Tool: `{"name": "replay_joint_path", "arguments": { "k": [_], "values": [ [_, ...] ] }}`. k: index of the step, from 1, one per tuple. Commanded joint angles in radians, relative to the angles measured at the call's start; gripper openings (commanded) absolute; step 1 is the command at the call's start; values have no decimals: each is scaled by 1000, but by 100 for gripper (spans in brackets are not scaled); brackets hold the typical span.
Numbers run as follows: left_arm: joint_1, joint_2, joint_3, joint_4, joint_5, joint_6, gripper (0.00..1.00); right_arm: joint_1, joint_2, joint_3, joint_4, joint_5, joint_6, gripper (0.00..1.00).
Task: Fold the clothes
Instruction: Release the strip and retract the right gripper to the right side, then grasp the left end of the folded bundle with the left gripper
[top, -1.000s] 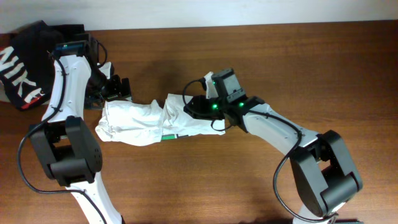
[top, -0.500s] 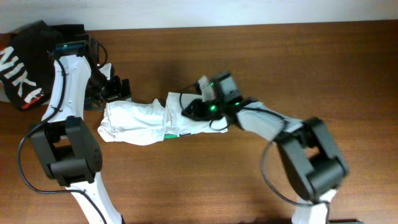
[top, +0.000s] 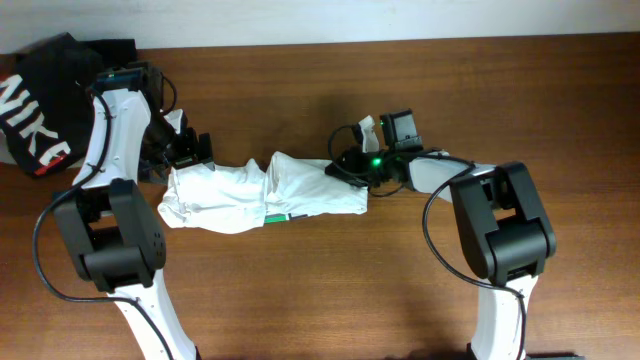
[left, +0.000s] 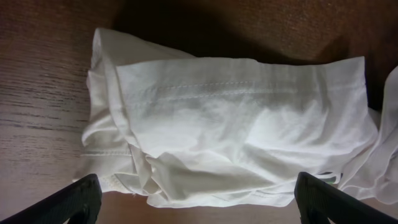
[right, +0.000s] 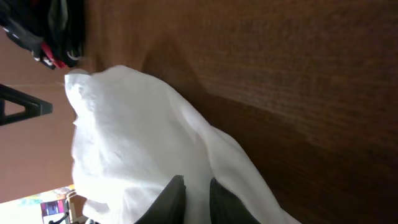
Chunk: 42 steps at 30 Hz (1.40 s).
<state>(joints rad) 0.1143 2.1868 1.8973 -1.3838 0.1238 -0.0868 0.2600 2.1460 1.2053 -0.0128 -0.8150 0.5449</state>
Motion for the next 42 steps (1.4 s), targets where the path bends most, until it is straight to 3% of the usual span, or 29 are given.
{"name": "replay_joint_path", "arguments": {
  "k": [1,2,3,5,6,11,15,19,24,28,32,34,42],
  "values": [
    [-1,6,2,-8,3,13,99,-20,-137,2,-38,-44,-90,26],
    [-1,6,2,-8,3,13,99,-20,-188,3,-67,-41,-103,31],
    [-1,6,2,-7,3,13,99,-20,-229,2,-89,-39,-116,44],
    [-1,6,2,-7,3,13,99,-20,-315,2,-136,-38,-115,90],
    [-1,6,2,-6,3,13,99,-24,-360,2,-164,-37,-115,99],
    [-1,6,2,0,3,13,99,-231,-423,3,-467,78,-115,99],
    [0,6,2,23,-67,1,99,-492,-423,2,-777,351,-114,99],
    [7,6,2,34,-337,-225,99,-617,-423,2,-868,508,-115,99],
    [48,6,2,36,-348,-229,99,-641,-423,2,-873,602,-115,99],
    [106,6,2,64,-238,-74,99,-641,-423,2,-859,602,-115,99],
    [222,6,2,90,99,104,99,-641,-423,2,-857,602,-115,99],
    [267,6,2,80,197,164,99,-641,-423,2,-857,602,-115,99],
    [294,7,-73,101,200,217,99,-641,-423,2,-857,602,-115,99]
  ]
}}
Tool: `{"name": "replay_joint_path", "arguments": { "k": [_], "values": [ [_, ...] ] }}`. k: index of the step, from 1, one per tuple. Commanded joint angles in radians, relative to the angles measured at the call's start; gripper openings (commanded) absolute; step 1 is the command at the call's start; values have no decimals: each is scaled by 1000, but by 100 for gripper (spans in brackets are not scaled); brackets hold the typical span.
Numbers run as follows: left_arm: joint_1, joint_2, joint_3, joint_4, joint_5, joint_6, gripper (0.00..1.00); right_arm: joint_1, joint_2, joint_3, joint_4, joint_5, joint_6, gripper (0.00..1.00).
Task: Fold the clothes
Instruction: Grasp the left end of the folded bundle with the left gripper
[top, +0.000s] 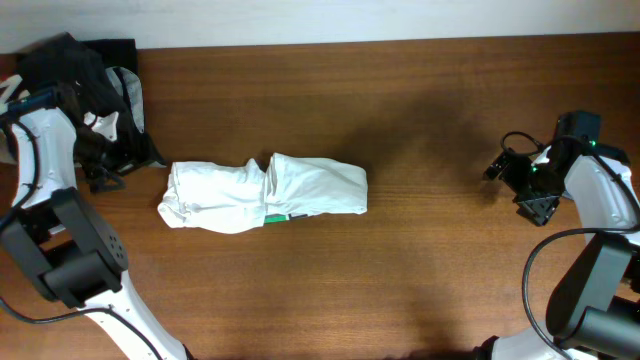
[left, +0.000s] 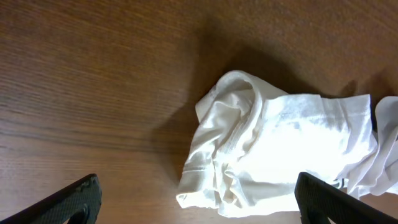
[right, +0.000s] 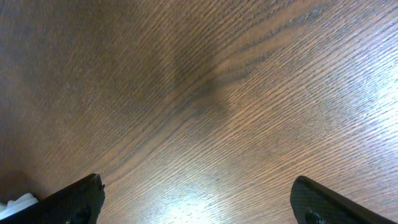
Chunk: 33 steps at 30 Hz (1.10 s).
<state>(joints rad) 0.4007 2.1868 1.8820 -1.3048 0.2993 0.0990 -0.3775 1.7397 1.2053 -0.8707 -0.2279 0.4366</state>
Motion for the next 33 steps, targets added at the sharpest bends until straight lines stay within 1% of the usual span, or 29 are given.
{"name": "replay_joint_path", "arguments": {
  "k": [1,2,3,10,12,16,18,19,20,21,23,24,27,30,32,33],
  "values": [
    [8,7,-91,42,51,32,99,-3,-17,2,1,15,-6,99],
    [8,7,-130,56,137,78,99,-3,-17,2,1,15,-7,98],
    [7,7,-161,61,175,90,99,-3,-17,2,1,15,-6,99],
    [-11,7,-354,122,183,90,99,-3,-17,2,1,15,-7,99],
    [-41,7,-359,144,188,89,99,-3,-17,2,1,16,-7,99],
    [-104,7,-359,211,187,24,99,-3,-17,2,1,15,-7,99],
    [-119,7,-359,225,187,18,98,-3,-17,2,1,15,-7,99],
    [-126,7,-359,224,187,18,90,-3,-17,2,1,15,-7,99],
    [-128,7,-359,224,187,18,70,-3,-17,2,1,15,-7,99],
    [-129,7,-359,226,187,18,57,-3,-17,2,1,15,-6,99],
    [-129,7,-359,232,187,18,54,-3,-17,2,1,15,-7,99],
    [-129,7,-359,237,186,18,39,-3,-17,2,1,15,-7,99],
    [-129,6,-357,250,183,18,1,-3,-17,2,1,15,-7,99],
    [-129,6,-327,240,160,13,1,-3,-17,2,1,15,-6,99],
    [-129,6,-265,193,61,-47,1,-3,-17,2,1,15,-6,99],
    [-129,6,-228,161,28,-47,1,-3,-17,2,1,15,-7,99]
  ]
}}
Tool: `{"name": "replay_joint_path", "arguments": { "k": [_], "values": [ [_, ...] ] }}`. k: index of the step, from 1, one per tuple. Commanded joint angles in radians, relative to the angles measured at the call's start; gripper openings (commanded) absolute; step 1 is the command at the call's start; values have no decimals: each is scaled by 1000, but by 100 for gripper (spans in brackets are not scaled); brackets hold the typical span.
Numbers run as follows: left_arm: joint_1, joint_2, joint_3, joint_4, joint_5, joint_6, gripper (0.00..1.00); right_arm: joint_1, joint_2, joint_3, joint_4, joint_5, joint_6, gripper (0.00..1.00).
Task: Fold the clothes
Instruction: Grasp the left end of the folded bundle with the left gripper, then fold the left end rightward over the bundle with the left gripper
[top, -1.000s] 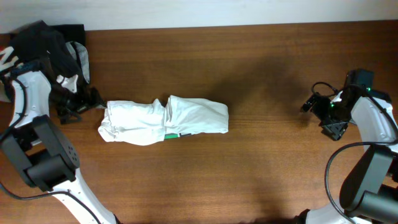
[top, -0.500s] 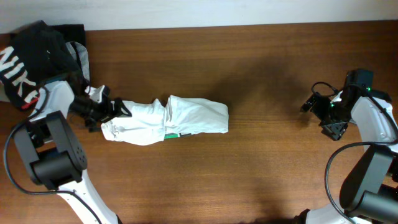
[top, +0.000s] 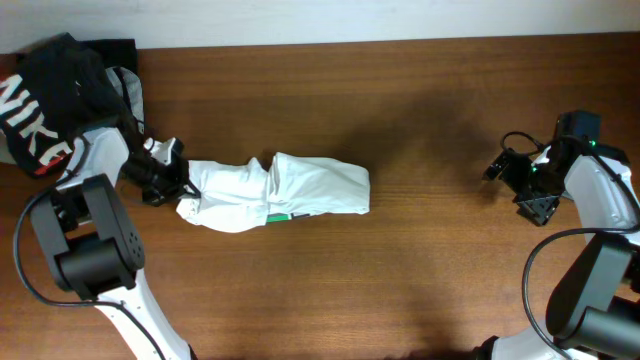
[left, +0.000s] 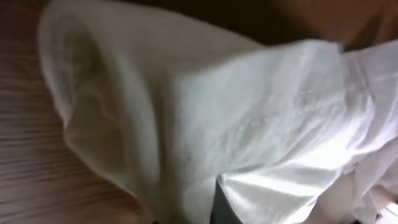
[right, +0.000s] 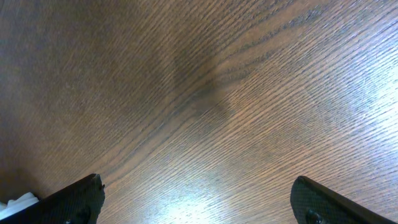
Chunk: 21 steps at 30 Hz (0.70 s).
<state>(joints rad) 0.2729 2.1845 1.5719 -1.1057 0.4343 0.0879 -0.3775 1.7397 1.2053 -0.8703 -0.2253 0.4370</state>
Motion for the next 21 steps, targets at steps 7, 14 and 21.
{"name": "replay_joint_path", "arguments": {
  "k": [7,14,21],
  "values": [
    [-1,9,320,-227,-284,-147,1,-3,-17,2,0,13,-7,99],
    [-41,9,558,-410,-312,-171,1,-3,-17,2,0,13,-7,99],
    [-206,9,610,-460,-417,-207,1,-3,-17,2,0,13,-7,99]
  ]
}}
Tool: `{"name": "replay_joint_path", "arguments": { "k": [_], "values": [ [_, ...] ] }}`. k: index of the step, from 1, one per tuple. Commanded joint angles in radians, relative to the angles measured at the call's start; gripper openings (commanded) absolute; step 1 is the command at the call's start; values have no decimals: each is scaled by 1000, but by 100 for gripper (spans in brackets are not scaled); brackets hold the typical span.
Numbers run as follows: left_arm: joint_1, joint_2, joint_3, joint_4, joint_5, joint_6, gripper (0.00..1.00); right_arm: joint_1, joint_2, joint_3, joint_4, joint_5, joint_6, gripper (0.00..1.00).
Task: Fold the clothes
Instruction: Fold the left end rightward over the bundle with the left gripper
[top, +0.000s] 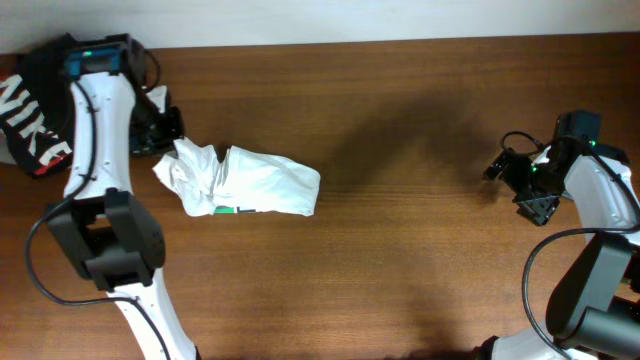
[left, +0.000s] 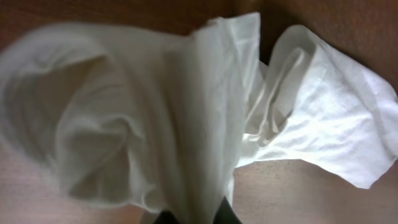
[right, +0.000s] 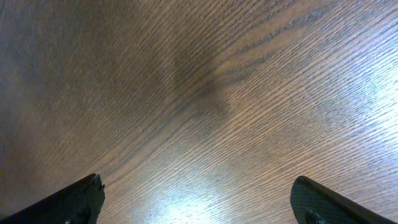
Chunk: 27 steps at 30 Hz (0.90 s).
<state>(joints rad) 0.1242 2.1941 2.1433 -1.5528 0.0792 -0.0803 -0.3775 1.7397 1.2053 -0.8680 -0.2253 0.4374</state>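
A white garment (top: 245, 180) lies bunched on the brown table (top: 420, 250), left of centre, its left end lifted and crumpled. My left gripper (top: 168, 135) is shut on that left end; the left wrist view shows white cloth (left: 186, 124) pinched between the fingertips (left: 163, 218) at the bottom edge. At the far right of the table my right gripper (top: 520, 180) is open over bare wood, its fingertips (right: 74, 202) wide apart with nothing between them.
A black garment with white lettering (top: 40, 100) is piled at the back left corner, close behind the left arm. The table's back edge meets a white wall (top: 350, 20).
My left gripper, shut on the garment's left end, has moved up and back. The whole garment has shifted to the left with it. The right arm has not moved.
First both grippers were at the white garment, the left open over its left end, the right shut on its right end. Then both were open and away from it. Then the left was shut on its left end, and now the garment lies further left.
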Motion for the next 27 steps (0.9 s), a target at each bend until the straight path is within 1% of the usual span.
{"name": "replay_joint_path", "arguments": {
  "k": [1,9,13,16,17,19,21,25,27],
  "values": [
    [-94,-1,54,-15,-65,-40,1,-3,-17,2,-2,13,-8,99],
    [-277,-1,82,-18,-60,-40,1,-3,-17,2,-2,13,-8,99],
    [-330,-1,77,-37,-56,-40,1,-3,-17,2,-2,13,-8,99],
    [-373,0,66,-45,-58,-74,1,-3,-17,2,-2,13,-8,99],
    [-373,-1,66,-45,-70,-90,1,-3,-17,2,-2,13,-7,99],
    [-364,-1,66,-46,-145,-156,1,-3,-17,2,-2,13,-7,99],
    [-328,-2,66,-51,-159,-167,1,-3,-17,2,-2,13,-7,99],
    [-193,-2,66,-94,-164,-166,1,-3,-17,2,-2,13,-8,99],
    [-130,-2,66,-114,-225,-190,1,-3,-17,2,-2,13,-8,99]
  ]
}}
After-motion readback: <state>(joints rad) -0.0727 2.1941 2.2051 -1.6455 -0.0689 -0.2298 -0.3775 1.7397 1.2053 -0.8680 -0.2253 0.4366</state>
